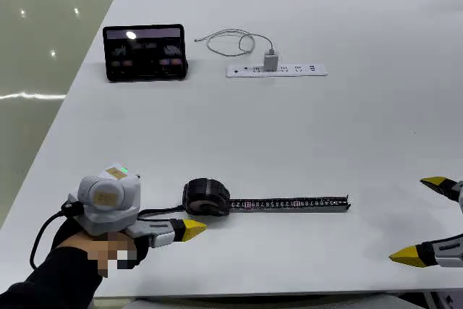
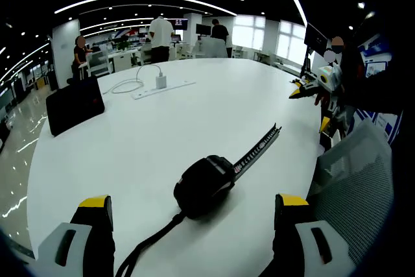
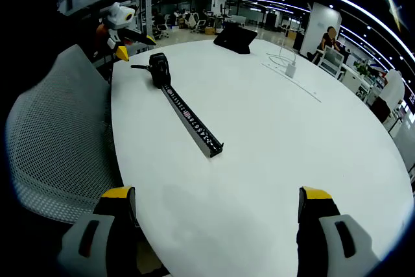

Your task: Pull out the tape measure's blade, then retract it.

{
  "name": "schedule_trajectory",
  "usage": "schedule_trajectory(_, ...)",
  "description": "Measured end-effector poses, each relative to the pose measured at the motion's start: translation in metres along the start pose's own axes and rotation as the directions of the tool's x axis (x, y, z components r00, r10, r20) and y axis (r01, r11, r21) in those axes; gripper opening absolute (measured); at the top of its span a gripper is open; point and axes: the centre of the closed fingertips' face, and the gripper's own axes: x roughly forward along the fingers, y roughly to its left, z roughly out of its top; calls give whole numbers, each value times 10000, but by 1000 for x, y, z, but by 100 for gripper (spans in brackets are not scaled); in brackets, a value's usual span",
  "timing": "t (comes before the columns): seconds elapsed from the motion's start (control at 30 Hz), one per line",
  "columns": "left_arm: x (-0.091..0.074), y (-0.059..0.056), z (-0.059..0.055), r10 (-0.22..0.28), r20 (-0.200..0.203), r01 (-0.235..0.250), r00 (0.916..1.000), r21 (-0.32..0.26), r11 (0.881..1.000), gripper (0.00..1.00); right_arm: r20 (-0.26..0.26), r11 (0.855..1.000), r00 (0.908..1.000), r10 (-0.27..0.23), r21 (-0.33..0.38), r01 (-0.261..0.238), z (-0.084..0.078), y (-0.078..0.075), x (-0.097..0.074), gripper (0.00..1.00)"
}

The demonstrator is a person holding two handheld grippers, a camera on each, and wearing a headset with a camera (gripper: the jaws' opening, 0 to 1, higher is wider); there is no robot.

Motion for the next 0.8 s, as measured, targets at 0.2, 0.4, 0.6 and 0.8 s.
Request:
schedule_trajectory(0.2,17,0,20,443,107,-435,9990,-667,9968,100,-162,9942,9995,263,-1035,-278,23,-5,12,100)
schedule_trajectory(0.4,29,8,3,2060,275,-1985,9782,-1689,9654,100,-399,9822,9965,729,-1707,-787,40,-5,27,100)
schedule_trajectory(0.6,37,-4,-7,1552,160,-1488,9878,-2025,9679,100,-685,9659,9919,1066,-2298,-1196,47,-3,41,100)
schedule_trajectory(0.8,39,4,9,2291,1044,-2027,9678,-2170,9549,100,-946,9538,9876,1254,-2626,-1463,53,-4,52,100)
